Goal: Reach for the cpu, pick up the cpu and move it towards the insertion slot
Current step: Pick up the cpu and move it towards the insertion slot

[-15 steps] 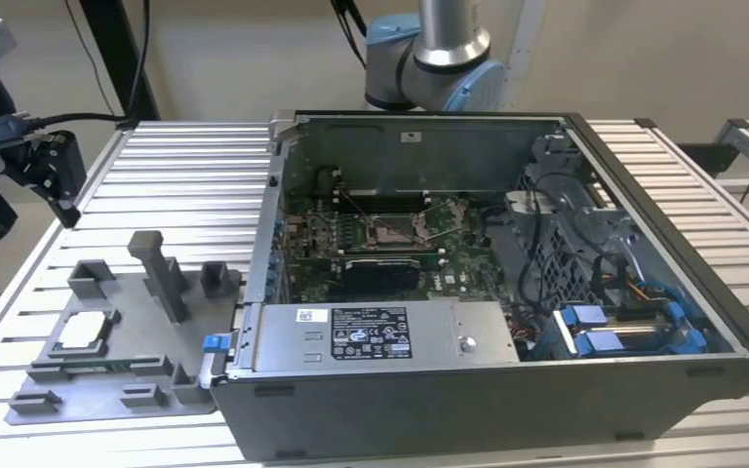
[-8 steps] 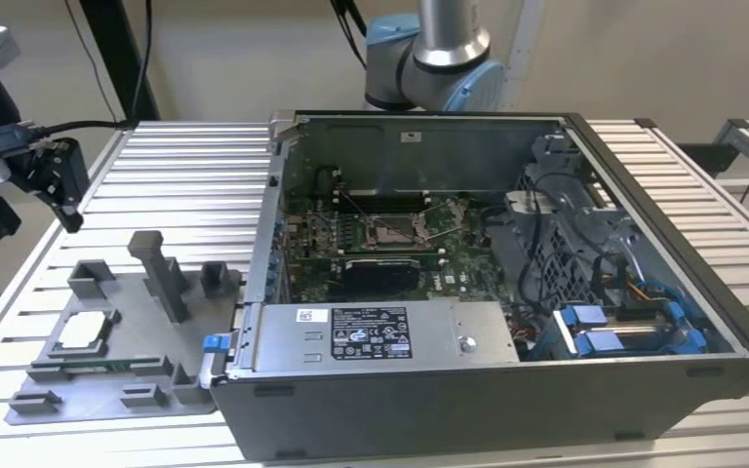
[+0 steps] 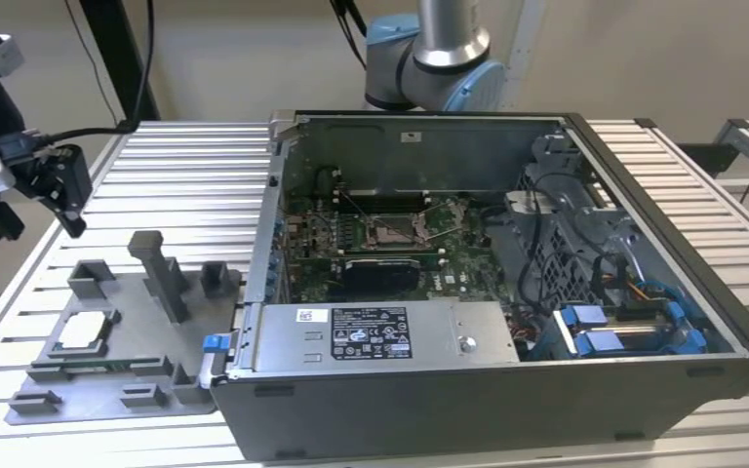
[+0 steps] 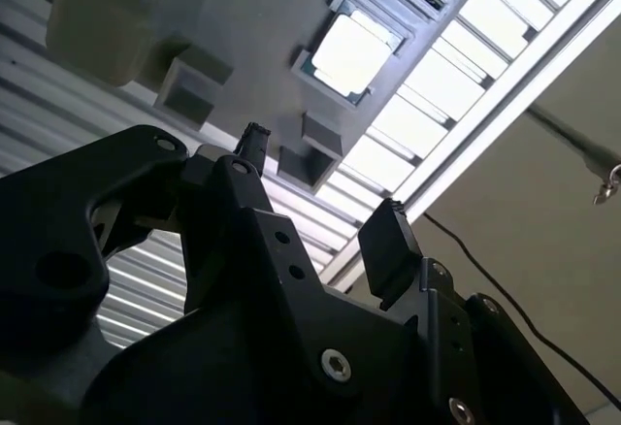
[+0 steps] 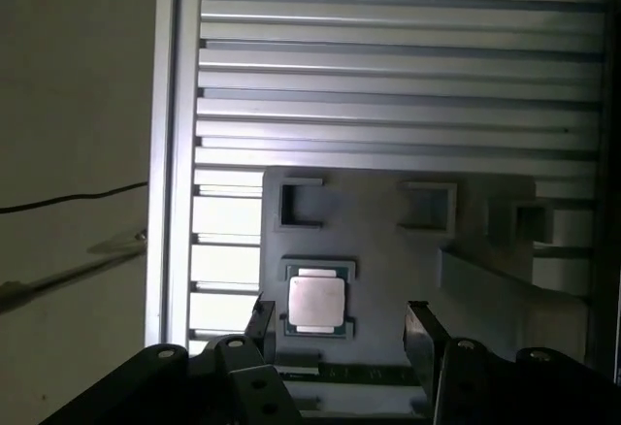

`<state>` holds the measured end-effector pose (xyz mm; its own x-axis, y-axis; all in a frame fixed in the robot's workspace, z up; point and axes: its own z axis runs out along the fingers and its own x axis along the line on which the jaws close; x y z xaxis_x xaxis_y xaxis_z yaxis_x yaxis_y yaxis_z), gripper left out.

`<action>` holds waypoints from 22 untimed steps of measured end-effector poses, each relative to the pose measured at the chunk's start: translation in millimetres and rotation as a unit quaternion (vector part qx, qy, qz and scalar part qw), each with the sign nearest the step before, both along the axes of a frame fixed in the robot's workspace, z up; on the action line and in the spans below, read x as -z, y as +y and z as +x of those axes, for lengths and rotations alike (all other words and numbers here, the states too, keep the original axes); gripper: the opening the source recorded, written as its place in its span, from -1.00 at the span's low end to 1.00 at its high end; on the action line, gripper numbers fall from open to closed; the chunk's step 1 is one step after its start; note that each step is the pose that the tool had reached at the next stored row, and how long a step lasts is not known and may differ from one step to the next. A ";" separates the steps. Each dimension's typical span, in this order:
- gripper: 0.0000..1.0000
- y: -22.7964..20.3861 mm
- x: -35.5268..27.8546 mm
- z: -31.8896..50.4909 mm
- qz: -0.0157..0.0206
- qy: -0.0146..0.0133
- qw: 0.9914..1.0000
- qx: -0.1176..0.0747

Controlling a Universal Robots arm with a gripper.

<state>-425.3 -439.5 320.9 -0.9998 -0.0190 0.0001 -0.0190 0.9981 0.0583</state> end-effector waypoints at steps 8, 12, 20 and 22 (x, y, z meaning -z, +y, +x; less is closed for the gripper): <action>1.00 -0.6 5.2 -0.6 0.000 0.000 1.000 0.000; 1.00 -0.6 6.1 -0.8 0.000 0.000 1.000 0.000; 1.00 -0.5 7.5 -0.7 0.000 0.000 1.000 0.000; 1.00 -0.6 8.4 -0.8 0.000 0.000 1.000 0.000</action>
<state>-426.1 -440.0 312.6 -0.9998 -0.0192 0.0001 -0.0192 0.9981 0.0583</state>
